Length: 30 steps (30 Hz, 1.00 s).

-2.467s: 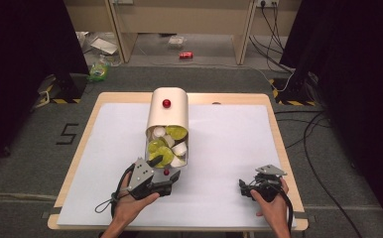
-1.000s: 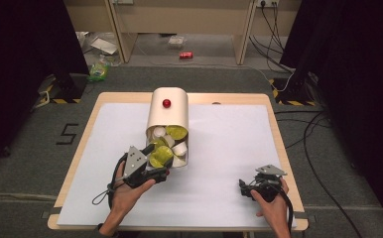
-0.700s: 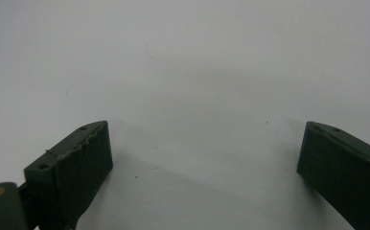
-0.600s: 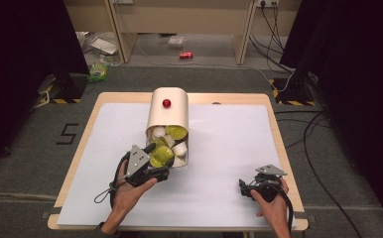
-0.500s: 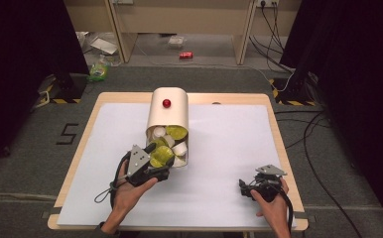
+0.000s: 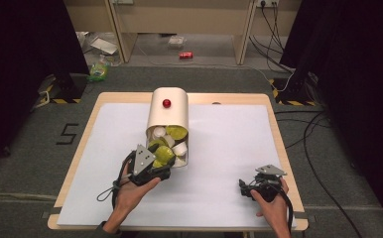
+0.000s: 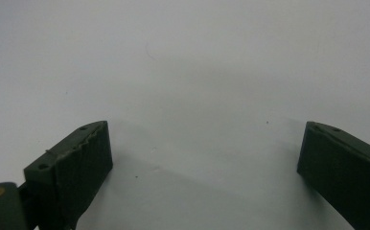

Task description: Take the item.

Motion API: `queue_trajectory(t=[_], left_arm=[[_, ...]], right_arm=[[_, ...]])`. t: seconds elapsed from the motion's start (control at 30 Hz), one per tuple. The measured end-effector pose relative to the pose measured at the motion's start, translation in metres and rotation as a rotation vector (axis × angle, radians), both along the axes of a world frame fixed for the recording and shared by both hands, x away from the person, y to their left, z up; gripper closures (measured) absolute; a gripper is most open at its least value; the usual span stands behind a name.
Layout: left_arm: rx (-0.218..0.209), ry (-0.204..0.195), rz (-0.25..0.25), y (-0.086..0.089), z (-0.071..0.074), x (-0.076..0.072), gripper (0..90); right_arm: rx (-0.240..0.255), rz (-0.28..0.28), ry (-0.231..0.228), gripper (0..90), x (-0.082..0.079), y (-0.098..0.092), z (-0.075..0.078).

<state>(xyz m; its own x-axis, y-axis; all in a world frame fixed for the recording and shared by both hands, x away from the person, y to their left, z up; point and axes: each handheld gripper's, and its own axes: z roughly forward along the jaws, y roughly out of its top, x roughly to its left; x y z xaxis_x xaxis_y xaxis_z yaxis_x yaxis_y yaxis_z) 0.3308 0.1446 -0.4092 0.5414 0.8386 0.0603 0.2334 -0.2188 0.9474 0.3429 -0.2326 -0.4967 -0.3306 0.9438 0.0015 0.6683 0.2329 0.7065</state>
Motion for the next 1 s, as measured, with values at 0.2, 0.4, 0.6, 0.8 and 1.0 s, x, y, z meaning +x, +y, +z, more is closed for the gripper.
queue_trajectory(t=[0.2,0.4,0.6,0.8,1.0], left_arm=[[0.05,-0.007,0.023,0.0002,-0.0004,0.001,36.7],[0.044,-0.007,0.02,-0.0001,-0.0005,0.0012,40.1],[0.039,-0.015,0.007,-0.0008,0.0006,-0.0002,40.3],[0.032,-0.011,-0.014,-0.0019,0.0041,-0.0008,40.3],[0.002,-0.006,-0.03,0.0011,0.0089,-0.0021,40.3]], right_arm=[[-0.001,0.0,0.0,5.0,0.0,0.0,0.0],[0.0,0.0,0.0,5.0,0.0,0.0,0.0],[0.0,0.0,0.0,4.9,0.0,0.0,0.0],[0.0,0.0,0.0,4.9,0.0,0.0,0.0],[0.0,0.0,0.0,5.0,0.0,0.0,0.0]])
